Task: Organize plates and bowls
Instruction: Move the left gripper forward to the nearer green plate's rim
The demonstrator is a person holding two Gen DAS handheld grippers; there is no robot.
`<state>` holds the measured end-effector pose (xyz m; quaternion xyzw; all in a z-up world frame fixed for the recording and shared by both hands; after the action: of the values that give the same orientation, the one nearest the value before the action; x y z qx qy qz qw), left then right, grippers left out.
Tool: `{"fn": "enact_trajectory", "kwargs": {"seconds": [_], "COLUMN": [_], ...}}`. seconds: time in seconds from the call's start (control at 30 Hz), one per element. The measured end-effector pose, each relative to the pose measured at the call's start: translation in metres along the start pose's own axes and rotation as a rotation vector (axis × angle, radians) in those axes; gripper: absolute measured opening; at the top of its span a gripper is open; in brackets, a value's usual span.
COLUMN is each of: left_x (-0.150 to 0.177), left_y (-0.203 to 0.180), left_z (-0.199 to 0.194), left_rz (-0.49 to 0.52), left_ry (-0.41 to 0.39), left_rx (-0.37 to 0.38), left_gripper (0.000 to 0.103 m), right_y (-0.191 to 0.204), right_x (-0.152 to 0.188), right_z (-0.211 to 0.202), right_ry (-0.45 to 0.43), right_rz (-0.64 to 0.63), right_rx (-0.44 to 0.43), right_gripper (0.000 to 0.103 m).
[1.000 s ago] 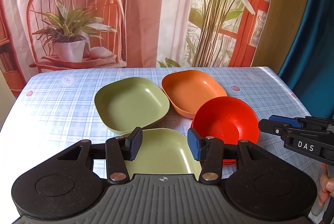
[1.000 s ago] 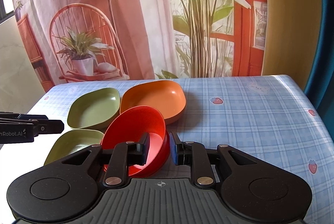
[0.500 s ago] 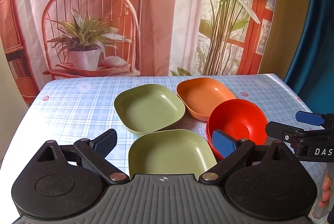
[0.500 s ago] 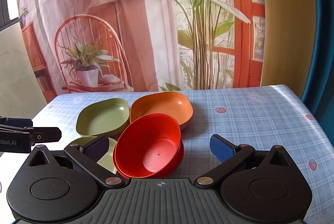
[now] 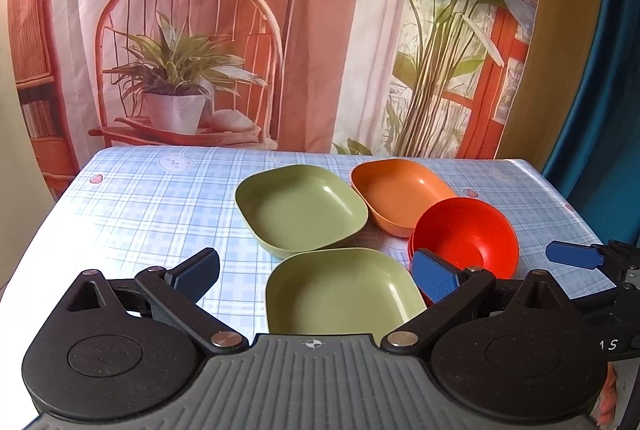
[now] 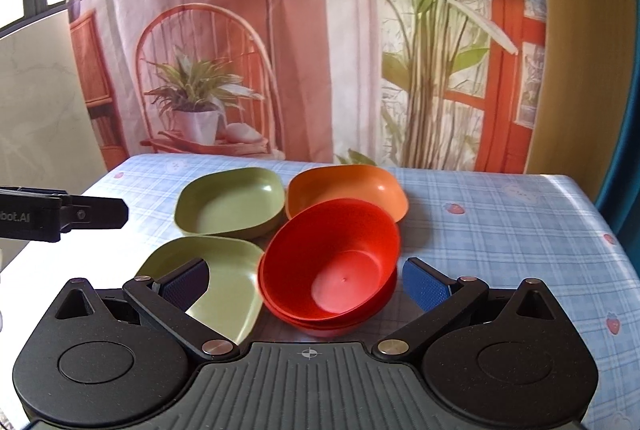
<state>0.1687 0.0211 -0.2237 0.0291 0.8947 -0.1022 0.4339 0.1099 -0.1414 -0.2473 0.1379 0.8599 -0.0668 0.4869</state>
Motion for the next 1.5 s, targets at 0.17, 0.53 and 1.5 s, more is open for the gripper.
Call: {"fn": "enact_trajectory", "kwargs": {"seconds": [0.17,0.53,1.5], "left_x": [0.010,0.027,0.053], "left_y": [0.007,0.022,0.049], "left_z": [0.003,0.010,0.027], "left_rz": [0.006,0.050,-0.051], "left_ry": [0.023,0.065,0.158], "left_rx": [-0.014,-0.066,-0.055], "left_gripper": [0.103,0.103,0.073], "right_y": [0.008,0.010,0.021], "right_x": [0.010,0.027,0.053], "right_z": [0.007,0.022,0.042], "right_ry": [0.036,0.118,0.197], "right_rz": [0.008,0.028,0.078], "right_rx": [-0.032,-0.012,-0.028], "right_gripper": [0.103,0.103,0.060]}}
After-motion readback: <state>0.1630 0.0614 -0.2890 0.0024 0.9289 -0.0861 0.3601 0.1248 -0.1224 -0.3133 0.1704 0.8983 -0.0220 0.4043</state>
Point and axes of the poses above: each gripper's, at about its wrist camera, not at the fingertips, and z roughly the way its jaws point, y to its left, x to its underside, the point moved 6 cm from there along z, roughly the way its jaws point, and after that the axes turned 6 degrees about -z, right-handed, at the moved point
